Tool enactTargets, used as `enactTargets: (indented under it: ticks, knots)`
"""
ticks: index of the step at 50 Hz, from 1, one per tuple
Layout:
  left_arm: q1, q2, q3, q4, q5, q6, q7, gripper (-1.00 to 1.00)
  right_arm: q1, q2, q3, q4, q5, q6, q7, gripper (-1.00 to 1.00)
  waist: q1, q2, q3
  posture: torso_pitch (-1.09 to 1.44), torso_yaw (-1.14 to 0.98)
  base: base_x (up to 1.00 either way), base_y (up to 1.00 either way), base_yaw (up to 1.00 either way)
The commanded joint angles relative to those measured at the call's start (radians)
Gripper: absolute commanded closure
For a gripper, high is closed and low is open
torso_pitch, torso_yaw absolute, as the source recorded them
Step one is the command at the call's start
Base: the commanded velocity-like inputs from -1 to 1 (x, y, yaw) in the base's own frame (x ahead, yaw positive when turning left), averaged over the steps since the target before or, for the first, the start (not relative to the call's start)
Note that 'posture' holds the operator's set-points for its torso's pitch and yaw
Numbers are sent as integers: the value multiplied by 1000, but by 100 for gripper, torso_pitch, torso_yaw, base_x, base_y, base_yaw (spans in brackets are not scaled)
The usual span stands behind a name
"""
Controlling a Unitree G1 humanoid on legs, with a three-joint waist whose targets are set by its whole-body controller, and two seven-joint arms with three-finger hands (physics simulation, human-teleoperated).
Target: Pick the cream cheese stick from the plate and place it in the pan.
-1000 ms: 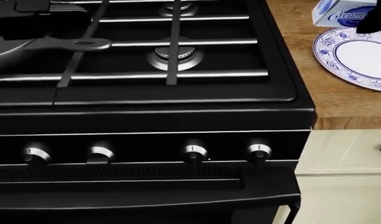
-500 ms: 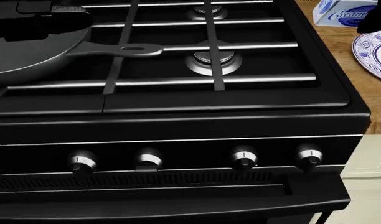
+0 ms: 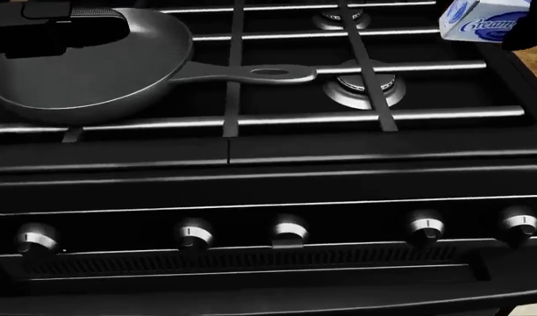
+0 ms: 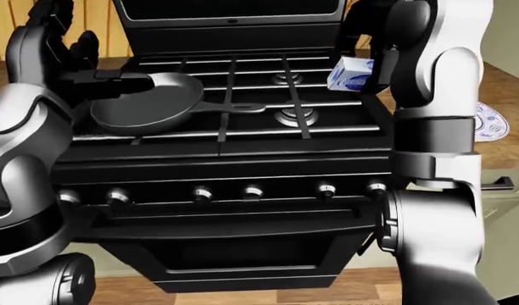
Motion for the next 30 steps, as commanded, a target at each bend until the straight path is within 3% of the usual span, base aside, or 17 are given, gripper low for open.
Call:
enactTargets:
  ticks: [1,4,6,7,9,11,15,17,18,19,20,21,22,30]
  knots:
    - [-35,8,2,-30,-3,-29,-3,-100,-46,-21,-21,-40,-8,5,-26,100,-5,0,-30,0,0,0,30,0]
    - [-33,6,0,-26,-1,-36,-4,-100,-56,-24,-20,-23,-8,0,-33,100,-3,-35,-30,0,0,0,30,0]
    - [-33,6,0,-26,0,-35,-4,-100,-74,-26,-17,-9,-9,-3,-35,100,0,-89,-42,0,0,0,29,0]
    - [-33,6,0,-26,0,-36,-4,-100,-83,-26,-15,-4,-10,-4,-32,100,-5,-49,-33,0,0,0,30,0]
    - [-32,6,1,-24,0,-37,-5,-100,-98,-26,-12,8,-13,-10,-34,100,1,-69,-45,0,0,0,30,0]
    - [-34,6,2,-24,-1,-37,-5,-100,-109,-26,-11,20,-15,-13,-37,100,3,-60,-49,0,0,0,29,0]
    - [-33,6,1,-23,-1,-38,-5,-100,-118,-29,-12,33,-17,-18,-39,100,6,-19,-25,0,0,0,29,0]
    - [-33,5,1,-21,0,-39,-5,-100,-128,-31,-10,44,-19,-20,-40,100,1,18,-25,0,0,0,29,0]
    - [-33,5,0,-21,0,-40,-5,-100,-131,-33,-9,49,-20,-22,-43,100,-3,49,-32,0,0,0,30,0]
    - [-32,5,0,-20,1,-42,-5,-100,-141,-36,-8,59,-22,-26,-45,100,-4,95,-45,0,0,0,29,0]
    - [-32,4,-1,-21,1,-41,-5,-100,-151,-38,-7,66,-24,-29,-44,100,1,58,-40,0,0,0,30,0]
    - [-32,4,-1,-23,1,-39,-4,-100,-158,-38,-6,70,-26,-30,-44,100,-2,67,-34,0,0,0,29,0]
    - [-33,4,-1,-24,1,-37,-4,-100,-159,-38,-6,73,-26,-31,-45,100,-1,61,-33,0,0,0,30,0]
    - [-33,5,2,-20,1,-40,-5,-100,-186,-33,-2,100,-35,-40,-52,100,-6,-19,-28,0,0,0,29,0]
